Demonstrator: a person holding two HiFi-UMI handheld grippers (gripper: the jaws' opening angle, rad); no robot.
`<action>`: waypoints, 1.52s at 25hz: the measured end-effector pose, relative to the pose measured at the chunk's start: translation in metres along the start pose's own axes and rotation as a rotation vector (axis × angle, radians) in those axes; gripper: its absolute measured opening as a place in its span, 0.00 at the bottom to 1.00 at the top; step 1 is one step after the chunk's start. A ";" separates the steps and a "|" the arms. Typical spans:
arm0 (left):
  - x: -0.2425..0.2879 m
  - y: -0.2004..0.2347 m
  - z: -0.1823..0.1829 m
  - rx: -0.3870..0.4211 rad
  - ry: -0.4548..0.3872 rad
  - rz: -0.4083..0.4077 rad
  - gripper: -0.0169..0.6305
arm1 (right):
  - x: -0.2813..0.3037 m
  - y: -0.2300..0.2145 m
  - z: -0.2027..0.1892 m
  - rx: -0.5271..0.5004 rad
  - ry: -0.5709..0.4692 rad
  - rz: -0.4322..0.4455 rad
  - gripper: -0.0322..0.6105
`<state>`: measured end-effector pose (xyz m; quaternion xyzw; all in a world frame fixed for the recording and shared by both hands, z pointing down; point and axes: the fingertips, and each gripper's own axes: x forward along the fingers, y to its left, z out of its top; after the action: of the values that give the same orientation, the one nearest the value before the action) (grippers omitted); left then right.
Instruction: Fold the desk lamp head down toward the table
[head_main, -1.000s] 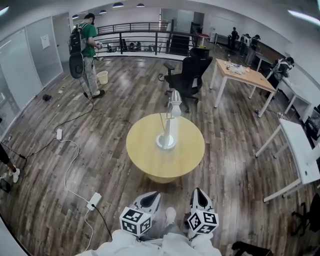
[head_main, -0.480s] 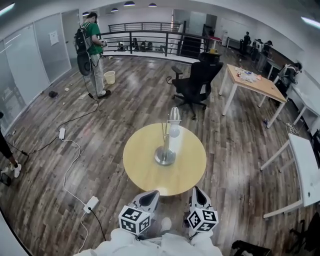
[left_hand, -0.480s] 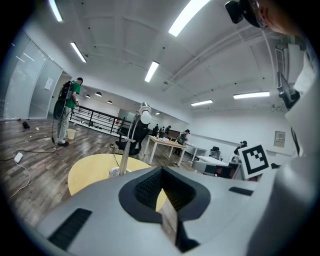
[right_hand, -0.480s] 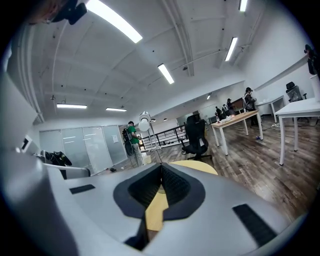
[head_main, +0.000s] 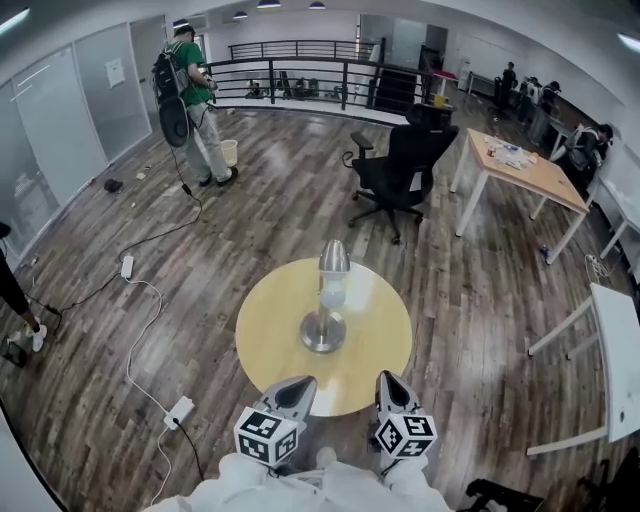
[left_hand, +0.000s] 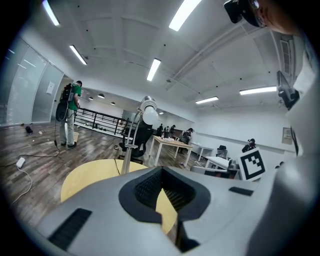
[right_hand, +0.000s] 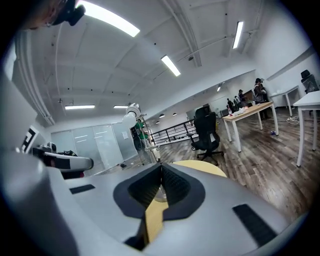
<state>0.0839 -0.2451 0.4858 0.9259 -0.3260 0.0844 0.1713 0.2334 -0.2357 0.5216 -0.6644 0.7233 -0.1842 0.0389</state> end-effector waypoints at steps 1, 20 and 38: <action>0.003 0.003 0.001 0.000 -0.002 0.007 0.03 | 0.009 0.000 -0.002 -0.016 0.006 0.023 0.07; 0.075 0.063 0.071 0.062 0.004 0.037 0.06 | 0.246 -0.034 -0.142 -0.269 0.385 0.332 0.07; 0.131 0.050 0.225 0.103 0.054 0.061 0.49 | 0.260 -0.043 -0.173 -0.288 0.478 0.349 0.07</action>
<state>0.1634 -0.4404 0.3256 0.9204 -0.3446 0.1313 0.1298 0.1929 -0.4542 0.7448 -0.4670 0.8336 -0.2212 -0.1952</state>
